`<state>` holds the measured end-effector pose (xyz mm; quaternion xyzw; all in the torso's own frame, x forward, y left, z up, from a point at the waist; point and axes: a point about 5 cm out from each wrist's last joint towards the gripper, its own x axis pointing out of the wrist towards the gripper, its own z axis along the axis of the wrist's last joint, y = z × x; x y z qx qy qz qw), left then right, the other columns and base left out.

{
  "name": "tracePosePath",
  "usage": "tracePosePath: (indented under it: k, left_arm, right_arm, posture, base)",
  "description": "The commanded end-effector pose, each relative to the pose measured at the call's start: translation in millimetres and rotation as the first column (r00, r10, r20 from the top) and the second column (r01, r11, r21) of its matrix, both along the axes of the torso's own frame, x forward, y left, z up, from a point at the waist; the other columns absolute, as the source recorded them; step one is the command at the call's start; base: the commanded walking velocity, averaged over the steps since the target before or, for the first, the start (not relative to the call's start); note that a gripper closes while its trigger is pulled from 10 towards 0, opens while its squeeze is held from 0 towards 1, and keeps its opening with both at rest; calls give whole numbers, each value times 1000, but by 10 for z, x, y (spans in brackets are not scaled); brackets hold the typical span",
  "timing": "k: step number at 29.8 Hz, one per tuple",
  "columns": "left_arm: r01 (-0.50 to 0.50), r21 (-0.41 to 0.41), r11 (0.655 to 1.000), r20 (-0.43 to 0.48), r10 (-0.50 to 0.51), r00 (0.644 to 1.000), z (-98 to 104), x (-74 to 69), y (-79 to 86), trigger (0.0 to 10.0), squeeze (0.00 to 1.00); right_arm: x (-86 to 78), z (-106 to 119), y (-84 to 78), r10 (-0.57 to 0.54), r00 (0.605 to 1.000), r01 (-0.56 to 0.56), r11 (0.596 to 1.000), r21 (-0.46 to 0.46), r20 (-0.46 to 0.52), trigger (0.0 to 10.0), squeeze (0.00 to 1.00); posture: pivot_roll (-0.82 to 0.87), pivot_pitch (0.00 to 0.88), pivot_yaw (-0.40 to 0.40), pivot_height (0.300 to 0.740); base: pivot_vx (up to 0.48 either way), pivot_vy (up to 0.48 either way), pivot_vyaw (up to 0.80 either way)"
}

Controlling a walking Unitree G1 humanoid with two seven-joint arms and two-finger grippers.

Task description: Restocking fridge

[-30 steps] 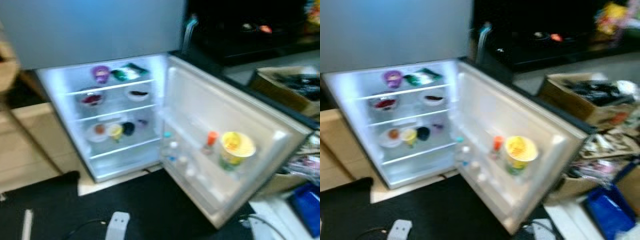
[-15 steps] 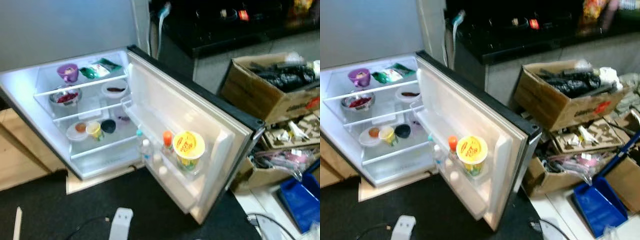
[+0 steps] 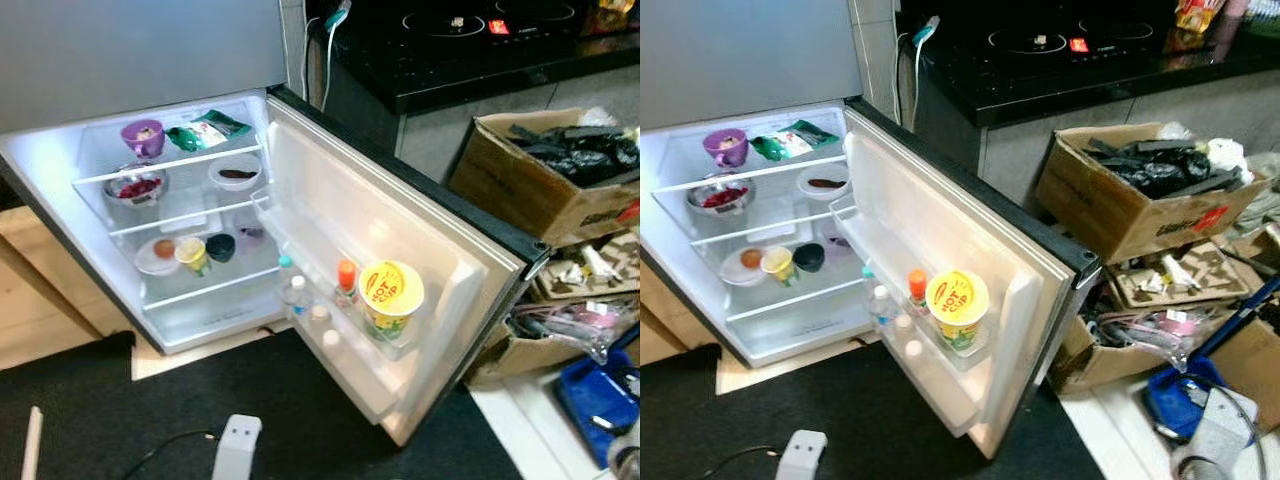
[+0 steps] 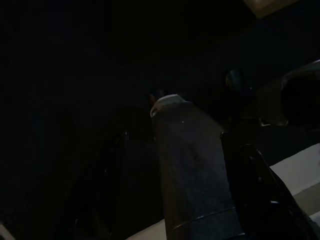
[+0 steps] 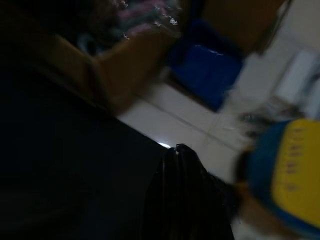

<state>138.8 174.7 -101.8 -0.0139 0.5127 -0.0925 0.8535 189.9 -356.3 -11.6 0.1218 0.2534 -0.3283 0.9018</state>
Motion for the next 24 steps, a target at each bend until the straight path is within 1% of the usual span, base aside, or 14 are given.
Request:
tracePosePath:
  k: [1, 2, 3, 4, 6, 8, 9, 11, 12, 14, 18, 20, 23, 24]
  left_arm:
    - [-3, 1, 1000, -11, 3, 1000, -8, -26, 14, 10000, 0]
    - [-1, 1, 1000, -12, 1, 1000, -9, -28, 13, 10000, 0]
    - [-1, 1, 1000, -12, 1, 1000, -9, -28, 13, 10000, 0]
    - [1, 0, 1000, -13, -1, 1000, -10, -29, 11, 10000, 0]
    - [1, 0, 1000, -13, -1, 1000, -10, -29, 11, 10000, 0]
    - [3, 0, 1000, -13, -3, 1000, -11, -30, 3, 10000, 0]
    - [3, 0, 1000, -13, -3, 1000, -11, -30, 3, 10000, 0]
    - [2, -1, 1000, -12, -2, 1000, -11, -28, -5, 10000, 0]
    - [2, -1, 1000, -12, -2, 1000, -11, -28, -5, 10000, 0]
    - [-2, -1, 1000, -11, 2, 1000, -12, -30, -10, 10000, 0]
    - [-3, -1, 1000, -11, 3, 1000, -13, -32, -11, 10000, 0]
    - [-4, -2, 1000, -11, 4, 1000, -13, -34, -6, 10000, 0]
    - [-4, -2, 1000, -10, 4, 1000, -11, -32, 0, 10000, 0]
    - [-4, -2, 1000, -10, 4, 1000, -11, -32, 0, 10000, 0]
  right_arm:
    - [185, 151, -7, 1, 986, -10, 999, 53, 165, 0, 0]
    - [322, 222, 53, 58, 968, -80, 993, 82, 244, 1843, 0]
    - [322, 222, 53, 58, 968, -80, 993, 82, 244, 1843, 0]
    - [449, 283, 135, 132, 945, -167, 982, 94, 301, 10000, 0]
    - [449, 283, 135, 132, 945, -167, 982, 94, 301, 10000, 0]
    - [659, 360, 353, 283, 877, -347, 932, 104, 387, 10000, 0]
    - [659, 360, 353, 283, 877, -347, 932, 104, 387, 10000, 0]
    - [822, 428, 580, 388, 791, -490, 865, 110, 473, 10000, 0]
    - [822, 428, 580, 388, 791, -490, 865, 110, 473, 10000, 0]
    - [966, 511, 811, 467, 690, -610, 786, 99, 553, 10000, 0]
    - [1003, 535, 883, 491, 657, -646, 758, 90, 572, 10000, 0]
    - [1057, 556, 1089, 568, 564, -747, 660, 77, 599, 10000, 0]
    - [1010, 513, 1410, 694, 377, -900, 432, 65, 613, 10000, 0]
    - [1010, 513, 1410, 694, 377, -900, 432, 65, 613, 10000, 0]
  posture:
    - [-113, 34, 34, 740]
    - [-113, 34, 34, 740]
    - [-113, 34, 34, 740]
    - [-113, 34, 34, 740]
    - [-113, 34, 34, 740]
    - [-110, 37, 31, 740]
    - [-110, 37, 31, 740]
    - [-105, 37, 29, 740]
    - [-105, 37, 29, 740]
    - [-101, 36, 30, 740]
    - [-101, 36, 30, 740]
    - [-99, 37, 32, 740]
    - [-98, 41, 30, 740]
    - [-98, 41, 30, 740]
  base:
    - [0, 0, 0]
    - [0, 0, 0]
    - [0, 0, 0]
    - [0, 0, 0]
    - [0, 0, 0]
    - [0, 0, 0]
    - [0, 0, 0]
    - [0, 0, 0]
    - [0, 0, 0]
    - [0, 0, 0]
    - [0, 0, 0]
    - [0, 0, 0]
    - [0, 0, 0]
    - [0, 0, 0]
